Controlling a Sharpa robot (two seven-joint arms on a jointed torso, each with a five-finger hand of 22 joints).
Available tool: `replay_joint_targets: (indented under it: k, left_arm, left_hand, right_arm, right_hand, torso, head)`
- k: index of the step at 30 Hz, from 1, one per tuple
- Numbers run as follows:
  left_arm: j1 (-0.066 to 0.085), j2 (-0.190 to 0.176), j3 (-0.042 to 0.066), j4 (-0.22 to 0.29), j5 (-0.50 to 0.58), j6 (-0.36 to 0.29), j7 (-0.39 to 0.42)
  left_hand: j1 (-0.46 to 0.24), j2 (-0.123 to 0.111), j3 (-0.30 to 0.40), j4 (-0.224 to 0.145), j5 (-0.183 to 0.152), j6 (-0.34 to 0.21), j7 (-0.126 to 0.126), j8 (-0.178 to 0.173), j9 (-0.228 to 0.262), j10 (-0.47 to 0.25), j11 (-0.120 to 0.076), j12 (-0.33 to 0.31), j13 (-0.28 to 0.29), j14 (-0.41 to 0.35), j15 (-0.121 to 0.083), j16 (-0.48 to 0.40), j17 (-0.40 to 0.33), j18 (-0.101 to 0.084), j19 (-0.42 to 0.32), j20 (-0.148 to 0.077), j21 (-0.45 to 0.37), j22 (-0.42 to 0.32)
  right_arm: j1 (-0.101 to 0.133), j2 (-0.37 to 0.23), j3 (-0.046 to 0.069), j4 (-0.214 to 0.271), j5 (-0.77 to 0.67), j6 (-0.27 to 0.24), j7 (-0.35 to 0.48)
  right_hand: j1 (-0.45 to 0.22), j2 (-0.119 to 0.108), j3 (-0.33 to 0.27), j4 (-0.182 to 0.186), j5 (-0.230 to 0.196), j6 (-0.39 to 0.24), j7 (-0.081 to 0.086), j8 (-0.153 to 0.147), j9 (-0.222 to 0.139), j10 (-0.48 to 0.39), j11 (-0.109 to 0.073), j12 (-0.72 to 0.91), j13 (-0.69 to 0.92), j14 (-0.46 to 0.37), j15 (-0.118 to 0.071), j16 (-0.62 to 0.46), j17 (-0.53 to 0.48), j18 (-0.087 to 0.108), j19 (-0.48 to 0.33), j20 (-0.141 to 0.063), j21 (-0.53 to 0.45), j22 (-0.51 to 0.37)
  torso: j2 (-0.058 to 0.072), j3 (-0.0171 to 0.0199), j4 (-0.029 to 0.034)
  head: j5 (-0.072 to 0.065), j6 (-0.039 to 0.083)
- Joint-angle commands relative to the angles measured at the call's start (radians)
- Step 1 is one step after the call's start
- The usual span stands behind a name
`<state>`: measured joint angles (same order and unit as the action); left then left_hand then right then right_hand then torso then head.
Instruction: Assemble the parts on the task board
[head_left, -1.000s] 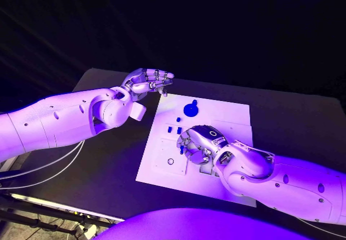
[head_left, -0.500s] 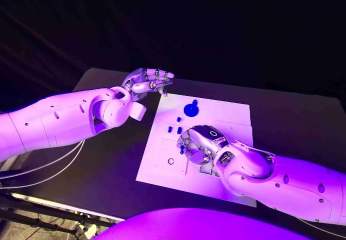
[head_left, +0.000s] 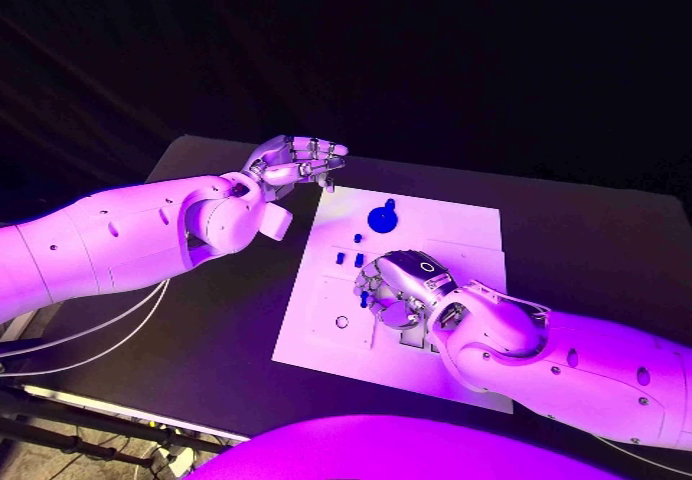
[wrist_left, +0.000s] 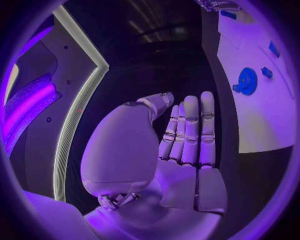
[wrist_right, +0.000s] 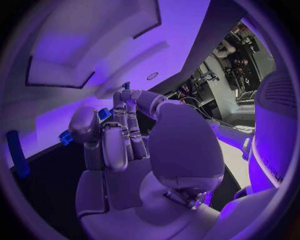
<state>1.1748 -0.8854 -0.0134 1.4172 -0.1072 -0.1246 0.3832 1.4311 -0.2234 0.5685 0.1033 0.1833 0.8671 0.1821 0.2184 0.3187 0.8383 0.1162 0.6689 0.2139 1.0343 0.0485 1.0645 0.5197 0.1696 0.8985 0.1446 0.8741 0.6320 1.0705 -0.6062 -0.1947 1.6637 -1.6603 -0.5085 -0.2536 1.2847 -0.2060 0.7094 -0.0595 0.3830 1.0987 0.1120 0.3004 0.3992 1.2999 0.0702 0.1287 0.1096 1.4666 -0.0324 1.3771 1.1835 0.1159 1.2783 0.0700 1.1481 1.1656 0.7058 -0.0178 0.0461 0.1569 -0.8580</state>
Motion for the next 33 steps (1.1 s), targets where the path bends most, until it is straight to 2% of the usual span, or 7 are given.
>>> replay_joint_targets:
  k: [1, 33]
  left_arm:
    - [0.001, 0.001, 0.001, 0.001, 0.000, 0.014, 0.007]
    - [0.001, 0.002, 0.001, 0.001, 0.000, 0.011, 0.005]
  left_hand:
    - [-0.003, 0.000, -0.005, 0.001, -0.004, 0.006, 0.002, 0.005, 0.000, -0.002, 0.005, -0.006, -0.001, -0.007, 0.001, -0.004, -0.001, 0.013, -0.005, -0.001, 0.005, 0.002]
    - [-0.002, 0.001, -0.005, 0.000, -0.004, 0.007, 0.002, 0.005, 0.000, -0.002, 0.005, -0.006, -0.002, -0.007, 0.001, -0.004, -0.001, 0.014, -0.006, -0.001, 0.005, 0.002]
  right_arm:
    - [-0.001, 0.000, 0.000, 0.001, -0.005, 0.009, 0.014]
    - [-0.001, -0.003, -0.001, 0.004, -0.006, 0.021, 0.011]
  right_hand:
    - [-0.010, -0.002, -0.011, -0.001, -0.003, -0.004, 0.004, 0.003, 0.003, 0.031, -0.026, -0.005, 0.001, 0.038, 0.000, 0.003, 0.000, 0.000, -0.004, 0.002, -0.005, -0.001]
    - [-0.018, -0.009, -0.062, 0.001, -0.003, -0.004, 0.001, 0.012, 0.014, 0.033, -0.028, -0.013, 0.007, 0.038, 0.000, 0.006, -0.003, 0.001, -0.006, 0.004, -0.017, -0.005]
  torso:
    - [0.000, 0.0000, 0.0000]
    - [0.000, 0.0001, 0.0002]
  head:
    - [0.000, 0.000]
    - [-0.003, -0.002]
